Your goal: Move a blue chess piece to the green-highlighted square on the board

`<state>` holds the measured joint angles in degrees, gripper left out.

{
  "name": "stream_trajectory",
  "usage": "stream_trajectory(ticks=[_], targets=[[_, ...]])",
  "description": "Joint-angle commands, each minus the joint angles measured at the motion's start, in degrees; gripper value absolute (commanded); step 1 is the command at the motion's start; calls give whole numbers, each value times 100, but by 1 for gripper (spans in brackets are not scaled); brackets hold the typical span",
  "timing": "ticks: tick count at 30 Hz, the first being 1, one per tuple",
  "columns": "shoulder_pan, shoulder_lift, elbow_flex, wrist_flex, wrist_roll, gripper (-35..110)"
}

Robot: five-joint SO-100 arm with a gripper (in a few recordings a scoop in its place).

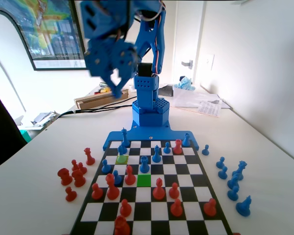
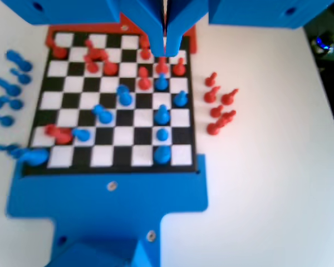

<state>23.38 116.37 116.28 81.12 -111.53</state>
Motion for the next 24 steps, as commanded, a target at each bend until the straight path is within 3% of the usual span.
stream_trajectory(ticks=[1,13,24], targets=[[193,-211,-35,-299,18,2],[141,-914,352,-1925,1239,8],[-114,-1195,914,-2276,835,11]])
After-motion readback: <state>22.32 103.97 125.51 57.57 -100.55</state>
